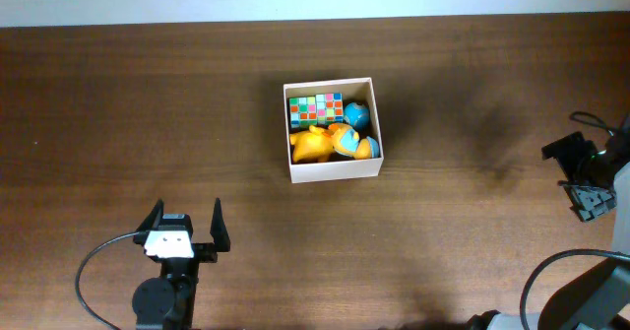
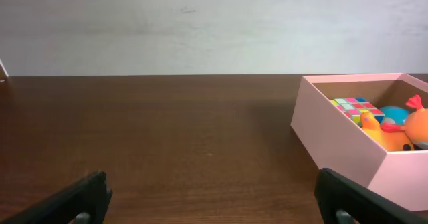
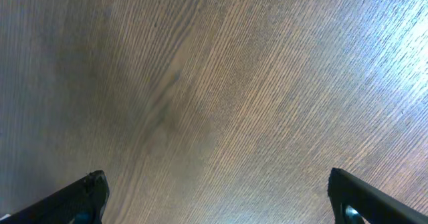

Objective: Pack container

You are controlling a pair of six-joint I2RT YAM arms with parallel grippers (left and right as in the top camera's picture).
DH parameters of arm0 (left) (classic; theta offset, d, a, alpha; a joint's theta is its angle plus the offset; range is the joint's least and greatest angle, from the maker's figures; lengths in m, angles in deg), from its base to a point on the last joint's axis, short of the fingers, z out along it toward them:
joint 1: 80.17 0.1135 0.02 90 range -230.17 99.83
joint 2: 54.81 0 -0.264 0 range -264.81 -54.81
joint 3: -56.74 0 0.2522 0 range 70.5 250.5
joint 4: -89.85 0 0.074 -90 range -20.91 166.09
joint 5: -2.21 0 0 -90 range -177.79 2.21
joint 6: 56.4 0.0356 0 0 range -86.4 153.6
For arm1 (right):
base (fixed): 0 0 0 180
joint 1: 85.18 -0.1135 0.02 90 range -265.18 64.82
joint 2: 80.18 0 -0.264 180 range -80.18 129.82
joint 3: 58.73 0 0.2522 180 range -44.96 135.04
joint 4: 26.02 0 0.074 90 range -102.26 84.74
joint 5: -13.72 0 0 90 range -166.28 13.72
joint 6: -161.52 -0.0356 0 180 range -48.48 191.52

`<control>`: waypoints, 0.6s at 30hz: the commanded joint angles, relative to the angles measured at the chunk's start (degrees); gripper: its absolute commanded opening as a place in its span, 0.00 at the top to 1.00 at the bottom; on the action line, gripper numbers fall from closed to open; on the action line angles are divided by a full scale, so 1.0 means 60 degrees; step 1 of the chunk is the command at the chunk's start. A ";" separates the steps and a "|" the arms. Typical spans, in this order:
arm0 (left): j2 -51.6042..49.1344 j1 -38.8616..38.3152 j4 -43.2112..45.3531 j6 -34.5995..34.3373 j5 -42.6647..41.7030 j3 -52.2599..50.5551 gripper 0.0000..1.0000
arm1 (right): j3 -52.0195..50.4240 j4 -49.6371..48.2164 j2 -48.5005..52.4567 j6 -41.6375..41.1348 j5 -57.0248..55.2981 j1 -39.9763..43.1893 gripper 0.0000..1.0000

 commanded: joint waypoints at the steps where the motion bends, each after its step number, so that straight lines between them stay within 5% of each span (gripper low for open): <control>1: 0.0091 -0.0004 -0.0029 0.0146 -0.0138 -0.0029 0.01 | -0.0022 -0.0007 0.0015 0.0018 0.0007 -0.0007 0.01; 11: 0.0091 -0.0004 -0.0029 0.0146 -0.0138 -0.0029 0.01 | -0.0022 -0.0015 -0.0095 0.0022 -0.0036 -0.0160 0.01; 18: 0.0091 -0.0004 -0.0033 0.0146 -0.0138 -0.0029 0.01 | -0.0022 -0.0007 -0.0907 0.0022 -0.0029 -0.1865 0.01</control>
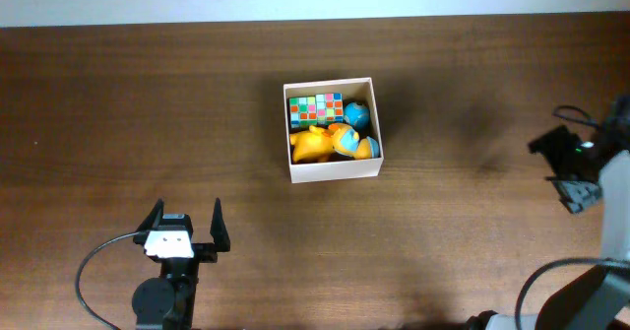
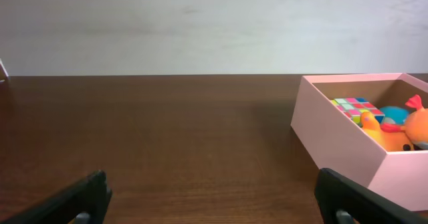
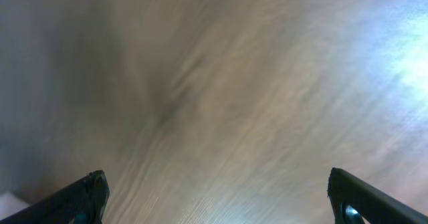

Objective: Pack container

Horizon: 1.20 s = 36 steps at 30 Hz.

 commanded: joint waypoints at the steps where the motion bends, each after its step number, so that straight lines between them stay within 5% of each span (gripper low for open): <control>1: 0.0091 -0.0004 -0.0033 0.0146 -0.0138 -0.0029 0.01 | -0.0022 -0.0011 -0.0754 0.0033 -0.0011 -0.1184 0.01; 13: 0.0091 -0.0004 -0.0033 0.0146 -0.0138 -0.0029 0.01 | -0.0022 0.0113 -0.2506 0.0040 -0.0699 -0.5045 0.01; 29: 0.0091 -0.0004 -0.0033 0.0146 -0.0138 -0.0029 0.01 | -0.0025 0.2896 -0.6175 0.0091 -0.2761 -0.5311 0.01; 36: 0.0091 -0.0004 -0.0033 0.0146 -0.0138 -0.0029 0.01 | -0.0656 0.0900 -0.7639 0.1315 -0.2838 -0.5311 0.01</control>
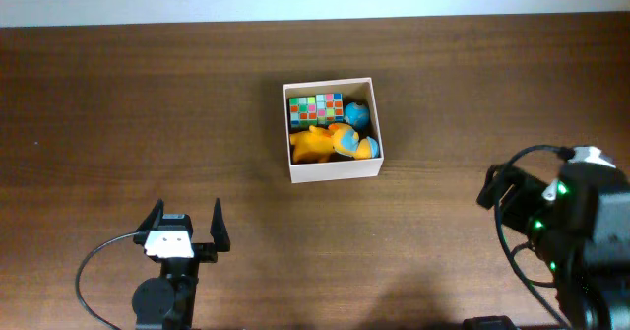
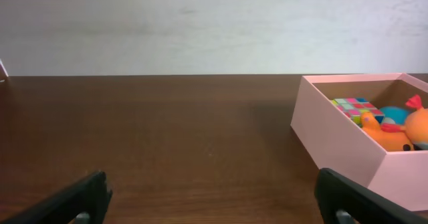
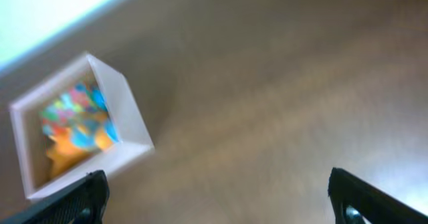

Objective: Pack container

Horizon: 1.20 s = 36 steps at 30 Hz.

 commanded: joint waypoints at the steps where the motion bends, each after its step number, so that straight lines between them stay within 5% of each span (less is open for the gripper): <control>1: 0.0091 -0.0004 -0.0033 0.0146 -0.0138 -0.0029 0.01 | -0.0761 -0.1173 -0.0852 0.0794 -0.0313 -0.0055 0.01; 13: 0.0091 -0.0004 -0.0033 0.0146 -0.0138 -0.0029 0.01 | -0.6572 -0.8043 -0.4379 0.1075 0.0251 -0.0055 0.01; 23: 0.0091 -0.0004 -0.0029 0.0146 -0.0138 -0.0029 0.01 | -0.7712 -0.9184 -0.5442 0.1166 0.0667 -0.0066 0.01; 29: 0.0091 -0.0004 -0.0029 0.0146 -0.0138 -0.0029 0.01 | -0.7949 -0.9974 -0.6127 0.3100 0.1428 -0.0066 0.01; 36: 0.0091 -0.0004 -0.0033 0.0146 -0.0138 -0.0029 0.01 | -0.9202 -1.1038 -0.7027 0.3136 0.1643 -0.0073 0.01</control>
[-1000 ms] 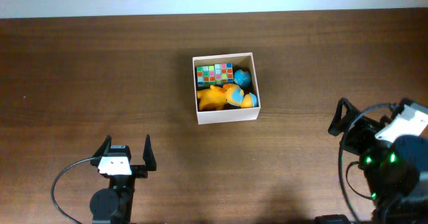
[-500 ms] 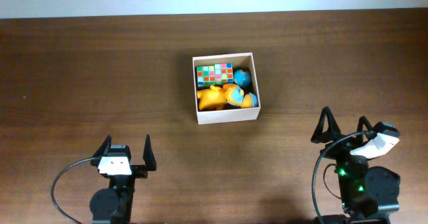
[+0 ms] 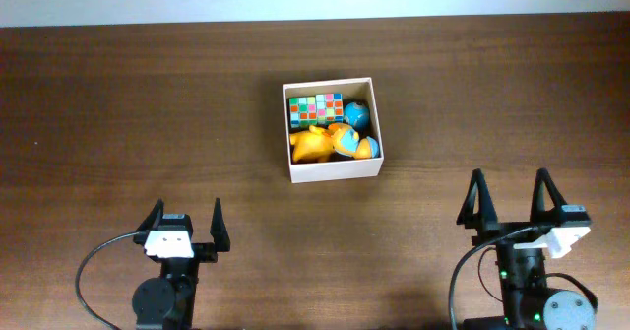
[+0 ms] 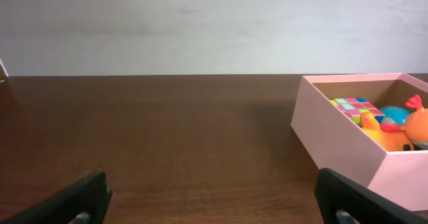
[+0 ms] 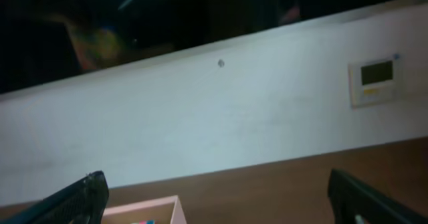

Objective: Pack container

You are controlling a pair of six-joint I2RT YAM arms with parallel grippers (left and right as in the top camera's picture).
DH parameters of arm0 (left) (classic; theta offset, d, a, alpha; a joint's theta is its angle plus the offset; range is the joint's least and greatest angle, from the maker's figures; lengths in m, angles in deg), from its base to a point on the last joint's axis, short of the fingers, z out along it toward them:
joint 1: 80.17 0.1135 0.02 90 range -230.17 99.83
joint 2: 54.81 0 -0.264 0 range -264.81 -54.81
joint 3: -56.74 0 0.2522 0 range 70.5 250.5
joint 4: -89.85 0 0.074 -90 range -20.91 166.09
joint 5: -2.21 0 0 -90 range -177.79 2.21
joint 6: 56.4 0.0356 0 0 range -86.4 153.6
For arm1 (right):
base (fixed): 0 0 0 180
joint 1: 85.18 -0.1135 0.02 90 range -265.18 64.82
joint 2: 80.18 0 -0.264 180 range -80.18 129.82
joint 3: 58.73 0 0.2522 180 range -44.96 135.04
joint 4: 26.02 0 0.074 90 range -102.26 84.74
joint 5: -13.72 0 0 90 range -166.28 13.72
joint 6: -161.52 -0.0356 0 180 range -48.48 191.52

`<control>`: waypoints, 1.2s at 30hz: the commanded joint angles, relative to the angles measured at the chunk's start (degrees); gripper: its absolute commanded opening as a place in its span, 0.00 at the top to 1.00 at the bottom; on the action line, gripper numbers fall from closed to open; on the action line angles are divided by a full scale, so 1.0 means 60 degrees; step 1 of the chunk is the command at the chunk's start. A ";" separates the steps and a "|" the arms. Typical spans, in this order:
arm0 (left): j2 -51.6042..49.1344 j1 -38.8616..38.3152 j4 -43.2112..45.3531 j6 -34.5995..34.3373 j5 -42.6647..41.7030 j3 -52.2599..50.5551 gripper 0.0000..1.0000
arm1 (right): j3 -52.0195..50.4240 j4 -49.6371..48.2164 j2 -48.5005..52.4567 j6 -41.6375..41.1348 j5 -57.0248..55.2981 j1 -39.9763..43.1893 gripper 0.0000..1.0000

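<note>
A pale pink open box (image 3: 333, 171) stands mid-table holding a multicoloured checkered cube (image 3: 315, 107), an orange toy animal (image 3: 317, 143) and a blue ball (image 3: 356, 115). The box (image 4: 341, 150) shows at the right of the left wrist view, and its corner (image 5: 150, 205) at the bottom of the right wrist view. My left gripper (image 3: 182, 220) is open at the front left, nothing between its fingers. My right gripper (image 3: 511, 200) is open at the front right, pointing at the back wall, also empty.
The brown wooden table (image 3: 118, 103) runs to a white wall (image 4: 200, 23) at the back. A small wall panel (image 5: 376, 78) shows on that wall in the right wrist view. Black cables (image 3: 94, 271) loop by each arm base at the front edge.
My right arm has moved from the right side of the table to the front right and now points level at the wall. The left arm and box contents are unchanged.
My right gripper was open above bare wood at the table's far right edge. Later it was nearer the front, looking down at the filled box. Now it is parked at the front right. The left gripper stayed open and still throughout.
</note>
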 commanded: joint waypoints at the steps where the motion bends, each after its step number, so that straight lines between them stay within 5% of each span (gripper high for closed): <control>1: 0.0091 -0.0004 -0.0029 0.0146 -0.0138 -0.0029 0.01 | -0.0776 -0.0488 -0.0455 0.0295 0.0375 -0.0069 0.01; 10: 0.0091 -0.0004 -0.0029 0.0146 -0.0138 -0.0029 0.01 | -0.2065 -0.1931 -0.1056 0.0306 0.0386 -0.0069 0.01; 36: 0.0091 -0.0004 -0.0029 0.0146 -0.0138 -0.0029 0.01 | -0.3104 -0.0171 -0.1056 0.2277 0.0612 -0.0259 0.01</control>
